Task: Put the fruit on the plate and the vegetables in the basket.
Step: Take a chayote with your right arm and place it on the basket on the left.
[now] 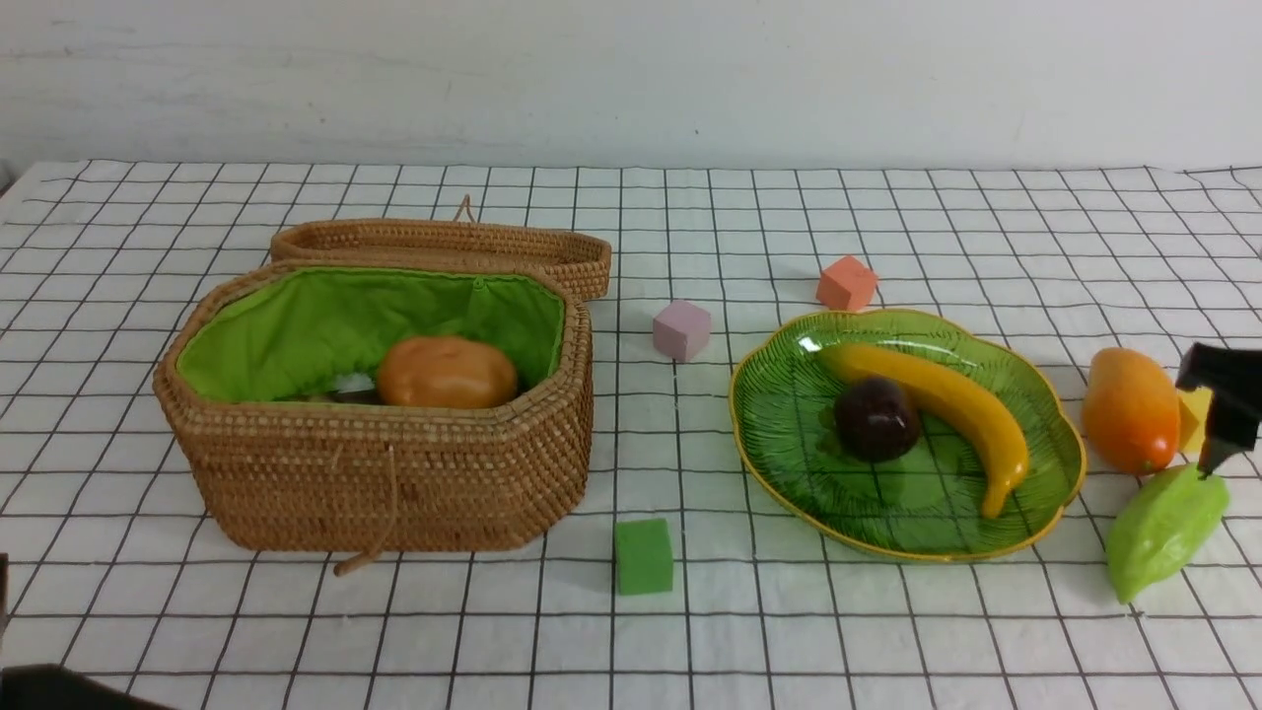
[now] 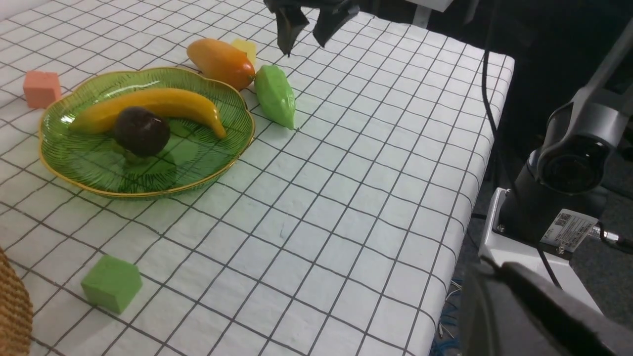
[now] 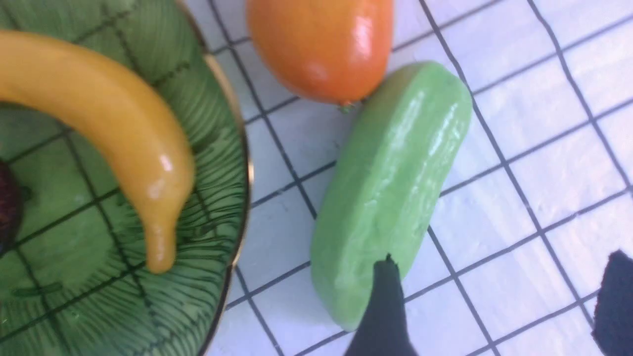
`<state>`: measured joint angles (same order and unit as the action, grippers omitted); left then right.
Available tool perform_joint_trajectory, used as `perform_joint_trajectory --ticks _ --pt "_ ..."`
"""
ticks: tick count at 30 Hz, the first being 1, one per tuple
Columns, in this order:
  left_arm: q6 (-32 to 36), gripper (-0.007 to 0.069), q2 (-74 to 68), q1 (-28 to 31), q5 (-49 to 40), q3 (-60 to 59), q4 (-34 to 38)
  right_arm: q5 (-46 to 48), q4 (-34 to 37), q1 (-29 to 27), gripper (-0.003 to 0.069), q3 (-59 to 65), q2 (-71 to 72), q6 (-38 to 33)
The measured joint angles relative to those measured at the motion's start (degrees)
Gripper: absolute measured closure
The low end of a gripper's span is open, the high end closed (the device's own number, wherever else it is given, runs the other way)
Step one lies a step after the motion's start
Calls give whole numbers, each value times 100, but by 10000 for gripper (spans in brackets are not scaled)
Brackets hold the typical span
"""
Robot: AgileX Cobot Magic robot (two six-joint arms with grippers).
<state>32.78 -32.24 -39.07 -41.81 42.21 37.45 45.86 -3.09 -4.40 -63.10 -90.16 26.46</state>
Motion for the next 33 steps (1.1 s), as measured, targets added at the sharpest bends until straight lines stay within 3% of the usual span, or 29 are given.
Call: perform_joint_trajectory --ticks 7,20,23,26,33 --pt "18 630 0 0 -7 0 0 -871 378 -96 86 56 -766 38" --pt "18 630 0 0 -209 0 0 -1115 461 -96 79 56 -1483 38" --pt "18 630 0 0 -209 0 0 -1107 461 -96 102 56 -1526 20" --pt "18 630 0 0 -211 0 0 -978 446 -96 202 56 -1526 -234" --pt "18 630 0 0 -231 0 0 -161 411 -96 210 44 -1428 -1055"
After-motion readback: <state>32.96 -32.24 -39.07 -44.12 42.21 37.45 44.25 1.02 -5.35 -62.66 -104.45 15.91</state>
